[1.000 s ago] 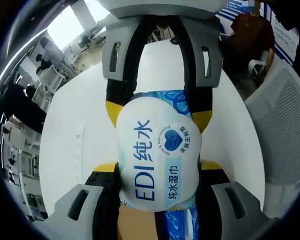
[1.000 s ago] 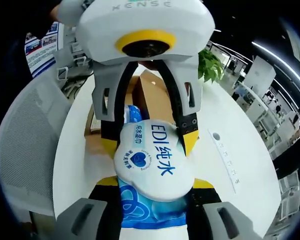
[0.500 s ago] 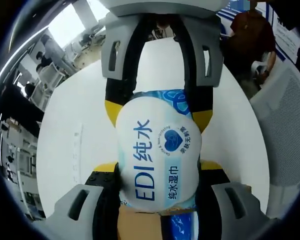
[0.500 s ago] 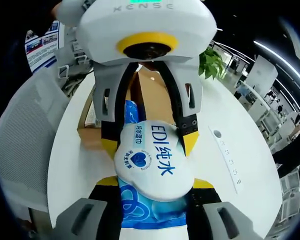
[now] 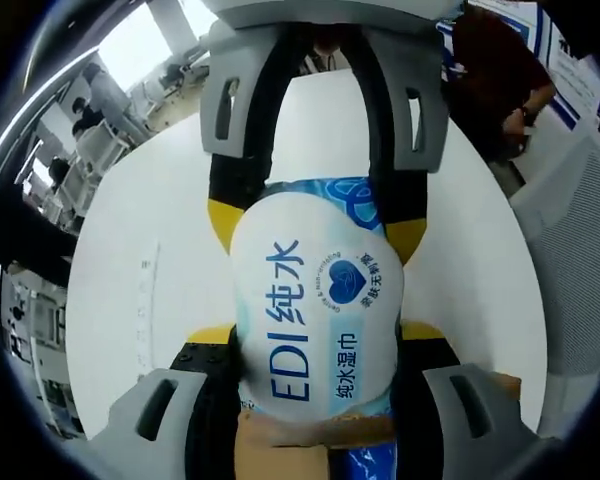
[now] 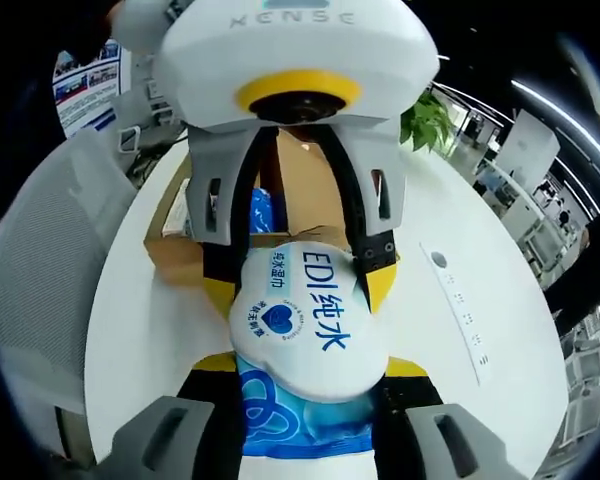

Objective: Operate the shoe box by opening the lid, removing the specified soft item, and placing it in the target area until the item is outside and the box remains undamaged.

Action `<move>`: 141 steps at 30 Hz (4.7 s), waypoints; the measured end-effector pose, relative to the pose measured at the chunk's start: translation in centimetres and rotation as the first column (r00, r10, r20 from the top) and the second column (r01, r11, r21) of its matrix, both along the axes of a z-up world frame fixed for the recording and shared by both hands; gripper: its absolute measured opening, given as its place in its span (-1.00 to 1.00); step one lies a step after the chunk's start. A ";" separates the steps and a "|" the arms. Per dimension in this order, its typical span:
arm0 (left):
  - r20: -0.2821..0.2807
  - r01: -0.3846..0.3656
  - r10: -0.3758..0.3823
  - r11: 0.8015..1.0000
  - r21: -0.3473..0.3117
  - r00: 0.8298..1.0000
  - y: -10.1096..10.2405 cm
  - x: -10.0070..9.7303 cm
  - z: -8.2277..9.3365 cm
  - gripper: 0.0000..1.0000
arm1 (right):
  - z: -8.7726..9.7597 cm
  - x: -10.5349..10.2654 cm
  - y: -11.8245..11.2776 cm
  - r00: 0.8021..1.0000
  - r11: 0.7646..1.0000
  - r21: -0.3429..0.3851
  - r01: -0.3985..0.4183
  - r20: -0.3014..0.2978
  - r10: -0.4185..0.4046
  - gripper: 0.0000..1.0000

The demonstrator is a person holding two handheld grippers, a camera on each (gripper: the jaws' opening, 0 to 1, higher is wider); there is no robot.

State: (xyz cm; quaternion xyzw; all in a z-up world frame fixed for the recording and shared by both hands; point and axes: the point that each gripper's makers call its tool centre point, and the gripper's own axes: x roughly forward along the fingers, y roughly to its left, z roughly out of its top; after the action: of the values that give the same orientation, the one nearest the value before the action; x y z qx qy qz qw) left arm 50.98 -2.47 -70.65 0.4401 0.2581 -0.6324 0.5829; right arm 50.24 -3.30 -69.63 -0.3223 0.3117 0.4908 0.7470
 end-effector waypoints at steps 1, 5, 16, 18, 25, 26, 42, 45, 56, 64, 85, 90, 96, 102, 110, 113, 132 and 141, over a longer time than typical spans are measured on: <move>0.000 -0.001 0.001 1.000 0.000 1.000 0.0 0.1 -0.2 0.21 | -0.2 0.1 0.0 1.000 1.000 0.000 0.000 0.000 0.000 -0.09; 0.000 -0.004 0.004 1.000 0.004 1.000 -0.1 0.6 -1.0 0.21 | -1.0 0.6 -0.1 1.000 1.000 0.003 -0.002 0.002 0.002 -0.09; -0.023 -0.011 0.011 1.000 0.022 1.000 -0.1 0.9 -3.2 0.21 | -3.0 0.9 -0.2 1.000 1.000 0.008 -0.012 -0.020 0.013 -0.09; -0.022 -0.009 0.010 1.000 0.025 1.000 -0.2 1.0 -3.4 0.21 | -3.1 1.0 -0.3 1.000 1.000 0.012 -0.010 -0.019 0.011 -0.09; -0.023 -0.012 0.013 0.999 0.034 1.000 -0.3 1.4 -4.2 0.21 | -3.9 1.4 -0.3 1.000 0.999 0.029 -0.013 -0.018 0.013 -0.09; -0.024 -0.012 0.013 0.999 0.035 1.000 -0.2 1.4 -4.3 0.21 | -4.1 1.4 -0.3 1.000 0.999 0.031 -0.013 -0.016 0.013 -0.09; -0.019 -0.018 0.020 0.997 0.070 1.000 0.4 1.7 -6.0 0.21 | -5.5 1.8 0.3 1.000 0.998 0.063 -0.026 -0.007 0.026 -0.09; -0.020 -0.025 0.027 0.997 0.072 0.999 0.3 1.7 -6.4 0.21 | -6.1 1.8 0.2 0.999 0.997 0.070 -0.038 -0.005 0.038 -0.08; -0.002 -0.035 0.035 0.999 0.023 0.999 -0.2 1.7 -6.5 0.25 | -6.9 1.8 -0.3 0.999 0.996 0.078 -0.040 0.010 0.040 0.00; 0.013 -0.012 0.011 0.999 0.052 1.000 0.2 1.6 -6.8 0.38 | -6.8 1.8 -0.7 0.999 0.999 0.042 -0.022 0.028 0.021 0.13; -0.038 -0.135 0.133 0.989 -0.058 0.990 1.3 0.9 -0.7 0.40 | -2.5 -0.4 -0.6 0.994 0.990 0.095 0.100 0.029 -0.103 0.35; -0.045 -0.179 0.175 0.978 -0.106 0.984 2.1 0.8 1.4 0.40 | -1.4 -1.0 -0.8 0.991 0.988 0.098 0.119 0.043 -0.124 0.36; -0.045 -0.212 0.207 0.967 -0.143 0.977 3.8 0.2 3.2 0.41 | -0.5 -1.7 -0.8 0.988 0.986 0.094 0.139 0.051 -0.144 0.40; -0.049 -0.242 0.237 0.957 -0.157 0.970 6.1 -0.5 4.2 0.43 | 0.5 -2.6 -0.7 0.985 0.983 0.094 0.156 0.059 -0.162 0.41; -0.059 -0.310 0.305 0.931 -0.192 0.951 9.9 -0.8 5.8 0.43 | 1.9 -3.1 0.0 0.980 0.975 0.125 0.183 0.055 -0.191 0.44; -0.054 -0.329 0.325 0.923 -0.199 0.944 11.2 -0.8 6.1 0.44 | 2.1 -3.3 0.3 0.979 0.974 0.126 0.188 0.056 -0.196 0.45; -0.057 -0.407 0.406 0.880 -0.245 0.912 18.9 -2.2 7.6 0.45 | 5.9 -5.3 4.8 0.976 0.962 0.190 0.195 0.057 -0.209 0.45; -0.052 -0.427 0.428 0.870 -0.248 0.902 21.6 -2.6 8.1 0.45 | 7.6 -5.6 8.1 0.973 0.947 0.250 0.202 0.058 -0.223 0.45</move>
State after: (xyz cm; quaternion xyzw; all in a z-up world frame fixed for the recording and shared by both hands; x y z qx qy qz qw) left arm 48.39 19.18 -62.54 0.2952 0.2648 -0.5145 0.7602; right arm 44.61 4.83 -61.98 -0.2136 0.2501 0.4279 0.8419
